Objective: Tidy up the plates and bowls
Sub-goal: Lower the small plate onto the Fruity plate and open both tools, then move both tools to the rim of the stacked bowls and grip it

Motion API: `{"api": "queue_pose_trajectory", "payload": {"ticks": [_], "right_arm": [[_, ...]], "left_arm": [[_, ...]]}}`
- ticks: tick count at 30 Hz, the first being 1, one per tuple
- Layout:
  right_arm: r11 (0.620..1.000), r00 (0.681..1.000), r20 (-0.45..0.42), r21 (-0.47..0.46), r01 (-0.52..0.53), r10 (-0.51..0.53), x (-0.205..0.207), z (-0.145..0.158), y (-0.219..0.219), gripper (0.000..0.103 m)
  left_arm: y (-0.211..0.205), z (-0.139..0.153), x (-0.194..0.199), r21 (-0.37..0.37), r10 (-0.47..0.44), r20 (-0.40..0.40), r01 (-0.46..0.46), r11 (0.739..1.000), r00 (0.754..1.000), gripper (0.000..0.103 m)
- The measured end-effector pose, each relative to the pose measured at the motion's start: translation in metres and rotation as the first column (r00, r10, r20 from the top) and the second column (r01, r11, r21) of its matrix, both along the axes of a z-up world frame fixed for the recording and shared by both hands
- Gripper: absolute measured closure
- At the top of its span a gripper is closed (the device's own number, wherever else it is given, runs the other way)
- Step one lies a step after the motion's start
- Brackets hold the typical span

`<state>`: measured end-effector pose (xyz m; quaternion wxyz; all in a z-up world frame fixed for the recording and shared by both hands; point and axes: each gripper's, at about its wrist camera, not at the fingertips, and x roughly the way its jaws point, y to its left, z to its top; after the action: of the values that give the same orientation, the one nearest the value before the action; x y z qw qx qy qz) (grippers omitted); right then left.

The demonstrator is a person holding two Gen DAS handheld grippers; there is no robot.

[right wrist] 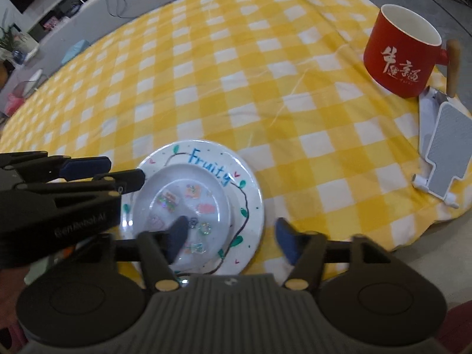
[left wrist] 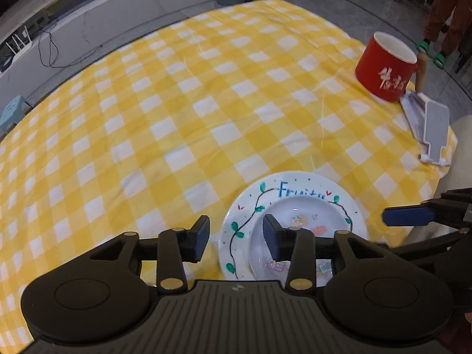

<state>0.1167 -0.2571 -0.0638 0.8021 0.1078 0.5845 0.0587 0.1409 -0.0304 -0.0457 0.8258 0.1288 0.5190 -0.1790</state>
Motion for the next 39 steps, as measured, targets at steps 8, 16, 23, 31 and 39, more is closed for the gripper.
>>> {"api": "queue_pose_trajectory", "payload": {"ticks": [8, 16, 23, 31, 39], "right_arm": [[1.0, 0.994, 0.111, -0.009, -0.018, 0.019, -0.024, 0.025, -0.004, 0.008], [0.997, 0.979, 0.192, 0.024, -0.068, 0.062, -0.035, 0.052, 0.009, 0.003], [0.993, 0.959, 0.267, 0.035, -0.113, 0.099, -0.043, 0.071, 0.026, 0.003], [0.959, 0.945, 0.247, 0.125, -0.252, 0.216, -0.04, 0.064, 0.068, 0.003], [0.931, 0.923, 0.218, 0.111, -0.347, 0.318, -0.034, 0.041, 0.11, 0.021]], "left_arm": [[0.028, 0.045, -0.022, -0.085, 0.06, 0.145, -0.048, 0.995, 0.988, 0.021], [0.056, 0.085, -0.051, -0.157, 0.183, 0.226, -0.15, 0.976, 0.957, 0.015], [0.096, 0.104, -0.073, -0.196, 0.358, 0.232, -0.317, 0.928, 0.904, 0.015], [0.138, 0.08, -0.083, -0.175, 0.438, 0.166, -0.41, 0.895, 0.884, 0.015], [0.164, 0.051, -0.082, -0.226, 0.443, 0.053, -0.422, 0.878, 0.895, 0.015]]}}
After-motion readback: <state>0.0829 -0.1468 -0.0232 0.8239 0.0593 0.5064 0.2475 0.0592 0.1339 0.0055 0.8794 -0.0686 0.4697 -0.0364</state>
